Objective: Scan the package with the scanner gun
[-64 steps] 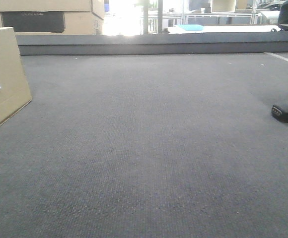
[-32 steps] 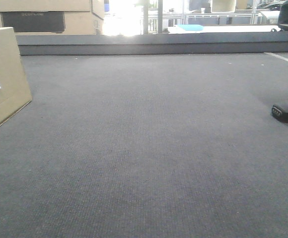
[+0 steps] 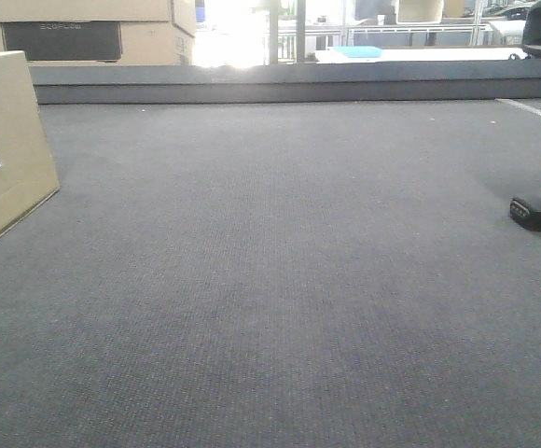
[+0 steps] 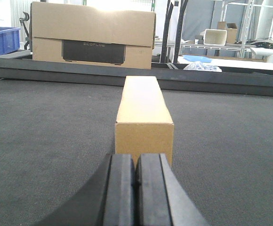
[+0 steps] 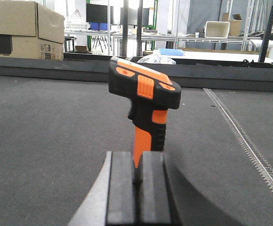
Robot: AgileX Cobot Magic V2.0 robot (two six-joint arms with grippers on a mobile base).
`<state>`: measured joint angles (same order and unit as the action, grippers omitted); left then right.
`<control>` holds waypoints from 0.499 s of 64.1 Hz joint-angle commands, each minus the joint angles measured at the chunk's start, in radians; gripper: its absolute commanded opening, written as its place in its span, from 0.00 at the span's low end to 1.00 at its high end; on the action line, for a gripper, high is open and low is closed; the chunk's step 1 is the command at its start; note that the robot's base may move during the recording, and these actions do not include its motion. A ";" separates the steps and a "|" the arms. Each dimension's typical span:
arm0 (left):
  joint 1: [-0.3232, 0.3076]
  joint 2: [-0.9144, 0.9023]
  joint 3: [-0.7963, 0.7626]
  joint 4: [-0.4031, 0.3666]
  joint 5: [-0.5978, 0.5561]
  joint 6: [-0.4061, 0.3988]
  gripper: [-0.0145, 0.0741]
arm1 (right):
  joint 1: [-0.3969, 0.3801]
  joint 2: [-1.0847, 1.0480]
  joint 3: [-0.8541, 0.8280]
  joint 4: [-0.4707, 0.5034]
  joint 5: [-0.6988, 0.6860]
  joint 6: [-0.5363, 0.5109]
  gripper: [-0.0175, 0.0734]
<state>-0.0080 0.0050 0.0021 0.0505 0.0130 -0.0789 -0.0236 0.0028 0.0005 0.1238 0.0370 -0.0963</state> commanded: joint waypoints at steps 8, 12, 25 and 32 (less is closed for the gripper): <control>0.003 -0.005 -0.002 -0.002 -0.022 -0.005 0.04 | -0.004 -0.003 -0.001 0.003 -0.011 -0.007 0.01; 0.003 -0.005 -0.002 -0.002 -0.022 -0.005 0.04 | -0.004 -0.003 -0.001 0.003 -0.011 -0.007 0.01; 0.003 -0.005 -0.002 -0.002 -0.022 -0.005 0.04 | -0.004 -0.003 -0.001 0.003 -0.011 -0.007 0.01; 0.003 -0.005 -0.002 -0.002 -0.022 -0.005 0.04 | -0.004 -0.003 -0.001 0.003 -0.011 -0.007 0.01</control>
<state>-0.0080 0.0050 0.0021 0.0505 0.0130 -0.0789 -0.0236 0.0028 0.0005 0.1238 0.0370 -0.0963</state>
